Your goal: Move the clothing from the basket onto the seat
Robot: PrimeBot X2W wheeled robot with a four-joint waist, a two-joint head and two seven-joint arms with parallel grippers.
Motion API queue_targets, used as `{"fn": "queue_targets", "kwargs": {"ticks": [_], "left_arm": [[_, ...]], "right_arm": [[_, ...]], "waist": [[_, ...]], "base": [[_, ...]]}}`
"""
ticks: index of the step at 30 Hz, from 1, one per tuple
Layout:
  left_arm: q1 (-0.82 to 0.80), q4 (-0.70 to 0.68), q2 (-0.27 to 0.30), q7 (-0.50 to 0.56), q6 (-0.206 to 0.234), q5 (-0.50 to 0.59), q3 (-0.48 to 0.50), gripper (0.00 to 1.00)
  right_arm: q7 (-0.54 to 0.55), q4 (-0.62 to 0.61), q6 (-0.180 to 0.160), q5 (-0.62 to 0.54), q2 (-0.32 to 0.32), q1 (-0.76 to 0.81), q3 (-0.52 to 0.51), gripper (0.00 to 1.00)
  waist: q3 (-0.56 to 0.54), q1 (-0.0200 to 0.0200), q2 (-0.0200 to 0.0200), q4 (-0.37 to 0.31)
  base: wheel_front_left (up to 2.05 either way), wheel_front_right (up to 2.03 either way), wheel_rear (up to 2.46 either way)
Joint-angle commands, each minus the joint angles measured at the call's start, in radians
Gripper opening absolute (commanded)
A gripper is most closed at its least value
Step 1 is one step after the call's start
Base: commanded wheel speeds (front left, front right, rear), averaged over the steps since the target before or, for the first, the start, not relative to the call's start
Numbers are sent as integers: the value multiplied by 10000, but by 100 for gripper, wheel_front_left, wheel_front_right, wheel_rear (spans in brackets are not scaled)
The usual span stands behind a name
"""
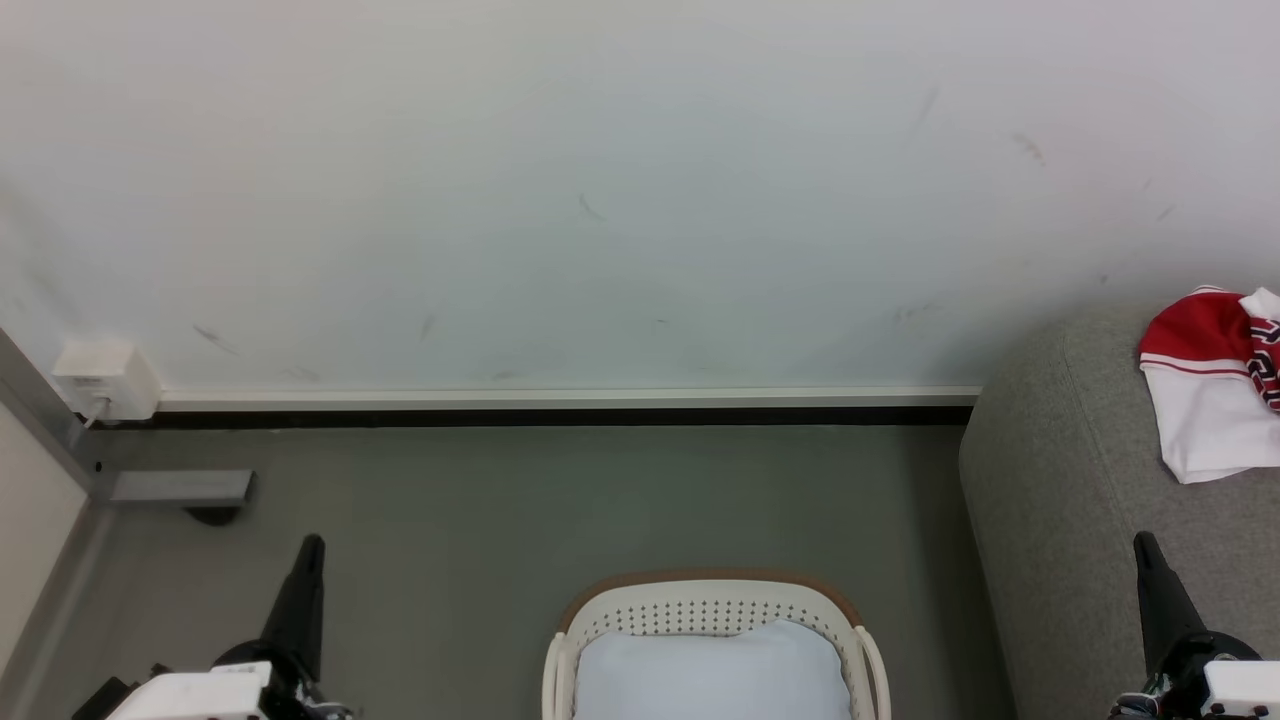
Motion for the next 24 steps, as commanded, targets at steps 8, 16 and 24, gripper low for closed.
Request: {"fn": "queue_targets", "kwargs": {"ticks": [8,16,24], "left_arm": [[-93,-25,22,43,-8,-130,13,0],[-91,-21,22,42,-8,-131,14,0],[-89,-23,23,42,-8,-131,10,0]], "right_arm": [[30,-51,-21,9,-77,-121,-35,0],[30,-51,-21,9,-77,-119,-35,0],[29,-51,-21,10,-77,-118,-34,0]], "waist": [[0,0,-1,-1],[0,0,-1,-1],[0,0,-1,-1]], "base": [[0,0,0],[0,0,0],[0,0,0]]}}
